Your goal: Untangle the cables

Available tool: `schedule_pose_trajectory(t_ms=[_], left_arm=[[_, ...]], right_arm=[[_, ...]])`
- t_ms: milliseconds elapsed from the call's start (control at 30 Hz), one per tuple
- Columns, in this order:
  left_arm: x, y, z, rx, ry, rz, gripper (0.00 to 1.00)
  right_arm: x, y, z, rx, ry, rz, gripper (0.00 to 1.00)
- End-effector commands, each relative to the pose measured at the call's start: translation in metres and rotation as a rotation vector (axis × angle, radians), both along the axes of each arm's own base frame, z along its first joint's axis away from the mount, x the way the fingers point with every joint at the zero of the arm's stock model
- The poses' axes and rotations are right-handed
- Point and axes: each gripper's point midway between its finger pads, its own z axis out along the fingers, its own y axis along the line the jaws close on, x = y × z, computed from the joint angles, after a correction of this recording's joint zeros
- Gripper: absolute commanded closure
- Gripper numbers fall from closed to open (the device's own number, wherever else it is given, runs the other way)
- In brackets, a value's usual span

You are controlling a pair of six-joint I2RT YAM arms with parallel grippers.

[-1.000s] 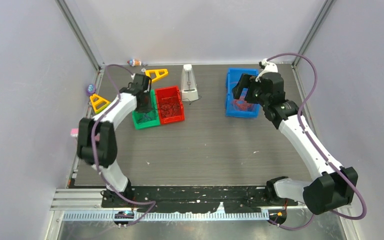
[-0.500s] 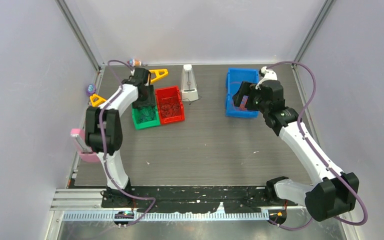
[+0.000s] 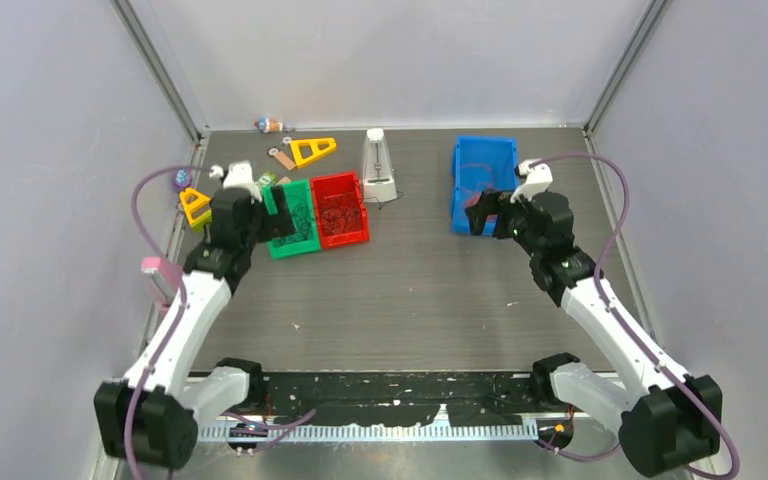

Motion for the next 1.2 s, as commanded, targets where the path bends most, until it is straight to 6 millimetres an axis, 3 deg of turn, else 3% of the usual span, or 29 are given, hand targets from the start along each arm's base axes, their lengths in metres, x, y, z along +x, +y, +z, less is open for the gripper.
schedule_pose_trajectory(t_ms=[0,33,67,133,333,367,400,433,500,533,567,600,700,800,867,933,1167], left_arm=[[-0.008,0.018,0.008,0.1,-0.304,0.001,0.0],[-0.011,0.021,0.004,0.138,-0.359,-0.017,0.0],[-0.013,0.027,0.002,0.171,-0.412,-0.001,0.0],[-0.016,0.04,-0.001,0.223,-0.482,0.055,0.0],[-0.003,0.056,-0.04,0.384,-0.439,0.07,0.02],[-0.001,0.058,-0.046,0.388,-0.437,0.077,0.03],[0.002,0.058,-0.051,0.388,-0.436,0.069,0.05],[0.005,0.056,-0.058,0.378,-0.436,0.051,0.08],[0.011,0.052,-0.067,0.347,-0.46,0.017,0.11],[0.013,0.05,-0.068,0.343,-0.483,0.0,0.12],[0.013,0.054,-0.068,0.337,-0.494,0.013,0.12],[0.011,0.056,-0.073,0.315,-0.475,0.02,0.12],[0.012,0.059,-0.075,0.297,-0.503,0.026,0.1],[0.012,0.058,-0.078,0.289,-0.486,0.017,0.05],[0.012,0.059,-0.076,0.29,-0.499,0.021,0.07],[0.012,0.059,-0.077,0.29,-0.494,0.018,0.01],[0.012,0.059,-0.077,0.29,-0.496,0.02,0.0]], right_arm=[[-0.007,-0.009,0.019,-0.072,-0.255,0.024,0.05],[-0.013,-0.014,0.006,-0.107,-0.269,0.022,0.05],[-0.01,-0.027,0.011,-0.12,-0.309,-0.054,0.05],[-0.006,-0.054,-0.002,-0.156,-0.305,-0.185,0.05],[0.011,-0.102,-0.04,-0.179,-0.277,-0.314,0.05],[0.014,-0.106,-0.03,-0.173,-0.335,-0.335,0.04],[0.011,-0.109,-0.043,-0.215,-0.326,-0.327,0.04],[0.012,-0.11,-0.04,-0.219,-0.356,-0.331,0.04],[0.01,-0.112,-0.053,-0.235,-0.344,-0.333,0.04],[0.005,-0.118,-0.071,-0.252,-0.308,-0.362,0.03],[0.006,-0.122,-0.063,-0.238,-0.365,-0.393,0.03],[0.002,-0.128,-0.081,-0.248,-0.338,-0.424,0.03],[0.006,-0.128,-0.074,-0.253,-0.372,-0.424,0.03],[0.014,-0.127,-0.084,-0.265,-0.367,-0.417,0.03],[0.018,-0.127,-0.092,-0.268,-0.371,-0.42,0.02],[0.019,-0.131,-0.099,-0.273,-0.323,-0.442,0.02],[0.019,-0.136,-0.099,-0.275,-0.321,-0.48,0.05]])
